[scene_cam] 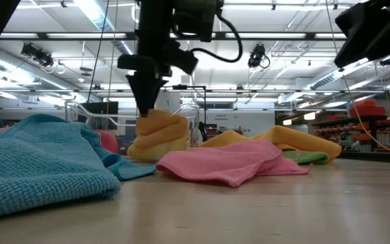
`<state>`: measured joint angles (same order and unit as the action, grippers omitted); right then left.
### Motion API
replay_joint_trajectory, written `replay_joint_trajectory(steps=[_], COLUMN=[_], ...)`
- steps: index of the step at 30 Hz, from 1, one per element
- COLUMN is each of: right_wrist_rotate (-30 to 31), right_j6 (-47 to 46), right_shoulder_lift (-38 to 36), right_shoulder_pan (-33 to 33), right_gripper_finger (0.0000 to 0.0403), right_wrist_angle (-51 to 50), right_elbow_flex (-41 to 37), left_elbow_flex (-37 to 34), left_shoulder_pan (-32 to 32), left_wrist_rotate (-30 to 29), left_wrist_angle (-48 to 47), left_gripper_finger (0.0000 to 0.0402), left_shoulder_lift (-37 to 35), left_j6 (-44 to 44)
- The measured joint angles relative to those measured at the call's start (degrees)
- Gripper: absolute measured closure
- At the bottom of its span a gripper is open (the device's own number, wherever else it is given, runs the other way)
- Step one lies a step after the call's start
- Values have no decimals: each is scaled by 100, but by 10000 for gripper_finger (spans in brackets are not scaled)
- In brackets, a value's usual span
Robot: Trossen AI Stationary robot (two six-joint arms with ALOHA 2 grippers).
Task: Fold microfiber towels
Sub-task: Put the bottom folded orange microfiber cloth into the transparent bin, then fold the right pink microfiber cloth
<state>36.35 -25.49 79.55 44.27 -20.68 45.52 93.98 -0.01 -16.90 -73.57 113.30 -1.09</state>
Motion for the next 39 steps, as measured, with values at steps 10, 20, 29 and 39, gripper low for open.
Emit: replay_joint_trajectory(steps=[10, 20, 29, 39], right_wrist_rotate=[-3, -11, -86, -819], right_j6=[-117, 149, 694, 1570], right_shoulder_lift=[1, 437, 520, 874], right_shoulder_pan=[-94, -678, -1814, -2503], right_gripper_finger=[205, 227, 228, 184], right_wrist_angle=[63, 455, 424, 1418], right_elbow_flex=[0, 0, 0, 0], left_elbow_flex=[-1132, -3104, -4415, -4852], left_shoulder_pan=[-225, -650, -1216, -2074], left_wrist_rotate=[-198, -195, -191, -1035], left_wrist_angle=[1459, 3733, 5725, 7276], left_gripper_finger=[276, 296, 295, 304], left_shoulder_lift=[-1409, -2844, -3352, -3376], left_j6=[-406, -7, 350, 650])
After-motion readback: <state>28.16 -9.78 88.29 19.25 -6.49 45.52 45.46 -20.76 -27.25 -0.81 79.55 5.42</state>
